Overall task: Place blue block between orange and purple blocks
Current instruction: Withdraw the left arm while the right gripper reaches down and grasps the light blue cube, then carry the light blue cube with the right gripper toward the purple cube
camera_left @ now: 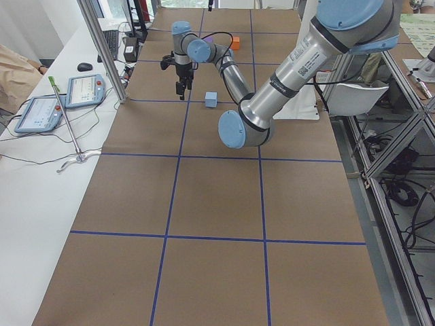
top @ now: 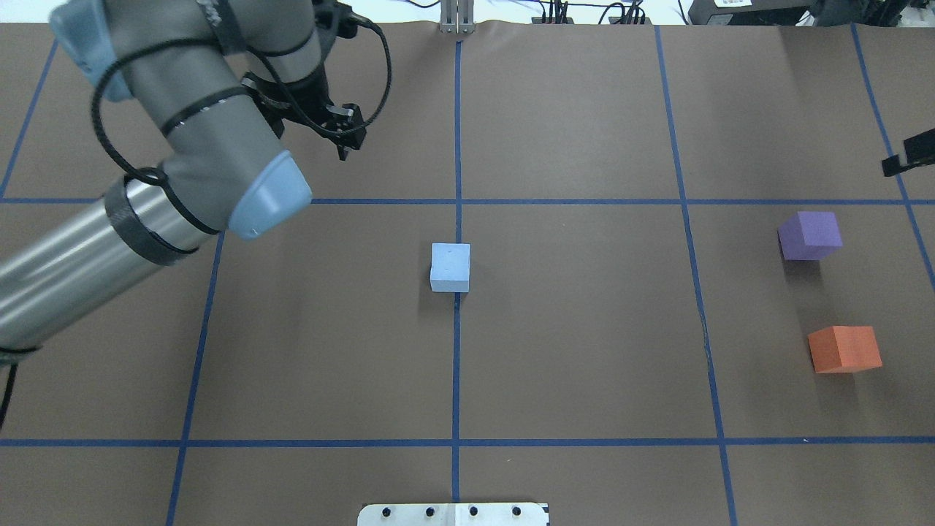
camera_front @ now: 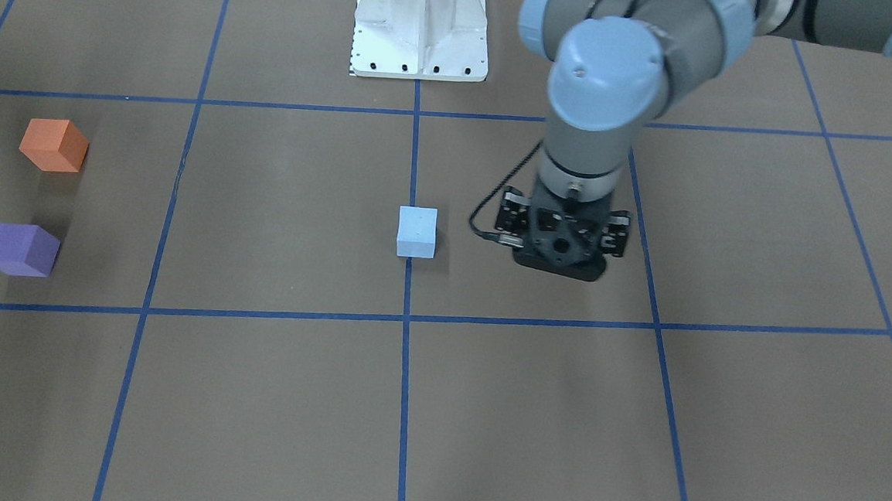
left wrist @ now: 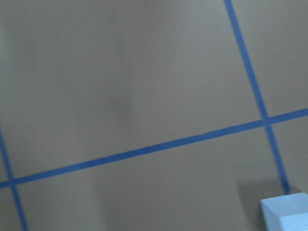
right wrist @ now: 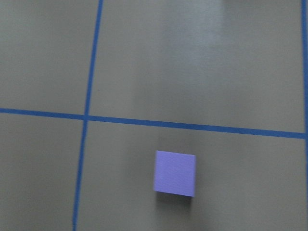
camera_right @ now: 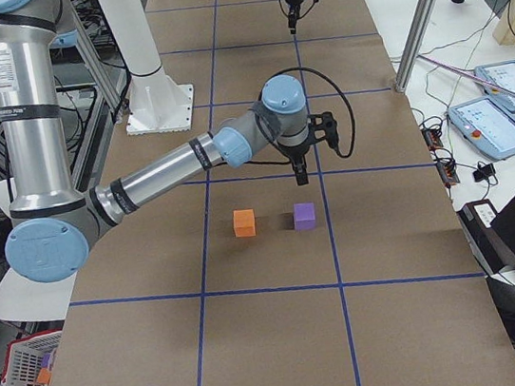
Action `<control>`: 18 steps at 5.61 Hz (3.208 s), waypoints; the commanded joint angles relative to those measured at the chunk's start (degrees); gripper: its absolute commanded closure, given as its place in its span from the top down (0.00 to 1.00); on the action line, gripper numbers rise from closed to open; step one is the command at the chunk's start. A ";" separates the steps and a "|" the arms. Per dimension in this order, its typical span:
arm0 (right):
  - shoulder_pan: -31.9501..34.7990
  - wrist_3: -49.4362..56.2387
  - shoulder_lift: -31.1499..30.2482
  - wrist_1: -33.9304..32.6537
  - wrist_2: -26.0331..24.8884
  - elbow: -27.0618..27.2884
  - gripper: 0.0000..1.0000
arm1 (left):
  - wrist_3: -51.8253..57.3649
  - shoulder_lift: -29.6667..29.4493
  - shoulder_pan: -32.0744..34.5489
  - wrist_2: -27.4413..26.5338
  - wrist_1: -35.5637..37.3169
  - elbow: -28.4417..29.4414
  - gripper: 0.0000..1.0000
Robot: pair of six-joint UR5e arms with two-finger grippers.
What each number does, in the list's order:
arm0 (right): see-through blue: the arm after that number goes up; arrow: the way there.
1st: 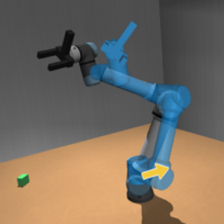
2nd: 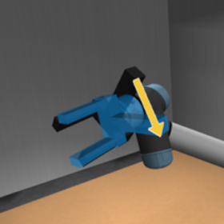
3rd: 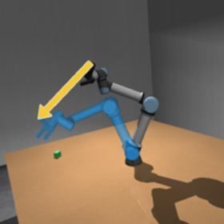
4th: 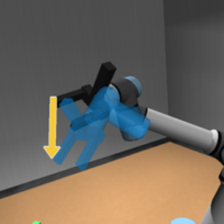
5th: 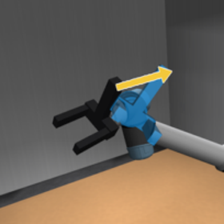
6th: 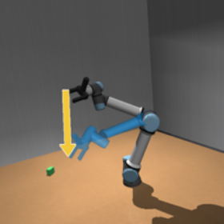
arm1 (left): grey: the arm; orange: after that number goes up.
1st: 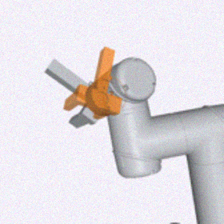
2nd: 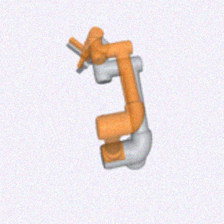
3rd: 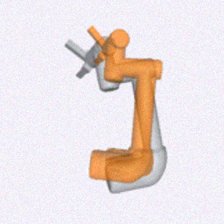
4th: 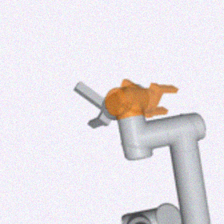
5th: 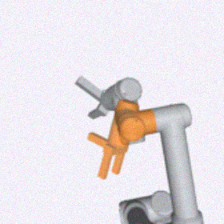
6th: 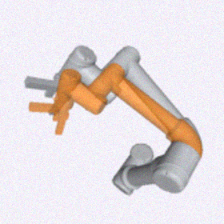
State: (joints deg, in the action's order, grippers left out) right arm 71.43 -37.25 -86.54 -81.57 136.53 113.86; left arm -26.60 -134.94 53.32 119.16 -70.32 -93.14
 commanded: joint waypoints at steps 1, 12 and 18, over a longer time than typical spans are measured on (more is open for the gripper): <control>-19.55 -26.08 14.99 -0.87 -13.48 0.14 1.00 | 18.88 10.17 15.24 5.27 0.45 -0.82 1.00; -46.56 -39.40 47.08 -3.08 -41.17 -35.64 1.00 | 42.42 37.99 38.96 16.55 -17.57 9.02 1.00; -28.89 -24.62 32.02 -8.92 -28.32 -15.07 0.00 | 41.37 39.65 38.96 16.63 -17.92 8.33 1.00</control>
State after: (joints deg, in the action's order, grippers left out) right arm 35.57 -68.52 -48.62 -87.33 102.44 91.65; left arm 15.05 -96.19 92.18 135.74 -88.19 -84.25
